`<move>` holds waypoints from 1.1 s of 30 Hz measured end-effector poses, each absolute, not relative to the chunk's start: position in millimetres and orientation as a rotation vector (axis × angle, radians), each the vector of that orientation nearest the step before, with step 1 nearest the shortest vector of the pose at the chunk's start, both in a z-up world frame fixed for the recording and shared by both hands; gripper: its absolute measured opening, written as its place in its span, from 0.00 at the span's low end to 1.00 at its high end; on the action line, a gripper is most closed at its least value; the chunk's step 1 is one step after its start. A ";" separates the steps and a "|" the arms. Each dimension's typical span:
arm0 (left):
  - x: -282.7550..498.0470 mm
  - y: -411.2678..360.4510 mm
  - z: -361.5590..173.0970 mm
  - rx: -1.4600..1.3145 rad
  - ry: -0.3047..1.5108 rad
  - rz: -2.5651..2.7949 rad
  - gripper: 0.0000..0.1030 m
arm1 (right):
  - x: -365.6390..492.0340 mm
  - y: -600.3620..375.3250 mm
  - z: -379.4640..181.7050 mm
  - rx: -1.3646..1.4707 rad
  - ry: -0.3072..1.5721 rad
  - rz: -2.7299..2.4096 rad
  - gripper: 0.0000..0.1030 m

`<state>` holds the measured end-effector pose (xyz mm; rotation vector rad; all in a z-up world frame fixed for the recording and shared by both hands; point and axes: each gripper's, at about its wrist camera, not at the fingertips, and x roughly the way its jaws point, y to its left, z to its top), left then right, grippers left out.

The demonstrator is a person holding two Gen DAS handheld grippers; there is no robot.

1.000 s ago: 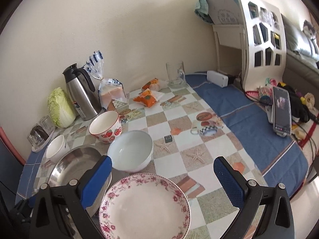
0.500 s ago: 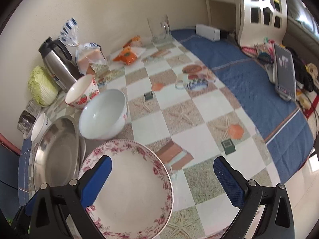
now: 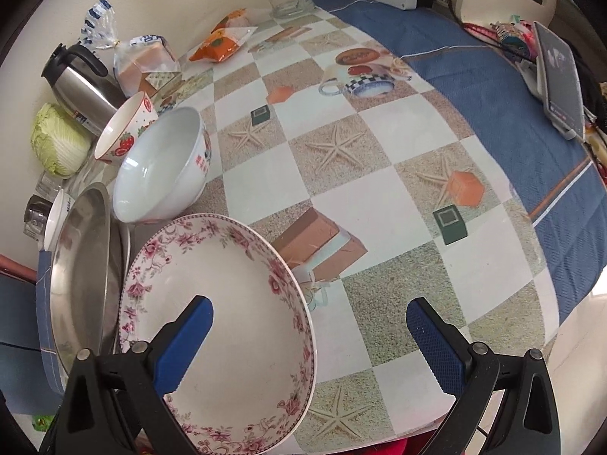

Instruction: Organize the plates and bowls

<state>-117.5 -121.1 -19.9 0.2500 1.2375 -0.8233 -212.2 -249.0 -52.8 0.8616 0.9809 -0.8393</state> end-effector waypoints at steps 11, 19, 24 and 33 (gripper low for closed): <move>-96.8 -107.3 -48.5 0.148 1.389 -0.692 0.94 | -206.7 -247.3 -57.6 0.898 0.985 -0.787 0.86; -82.5 -97.6 -61.4 0.035 1.439 -0.656 0.76 | -206.9 -248.1 -60.0 0.933 0.964 -0.745 0.47; -78.1 -95.8 -62.9 -0.021 1.431 -0.659 0.59 | -208.3 -248.0 -61.1 0.927 0.968 -0.745 0.30; -81.6 -105.5 -65.3 0.026 1.406 -0.660 0.24 | -213.6 -246.2 -58.1 0.917 0.989 -0.780 0.23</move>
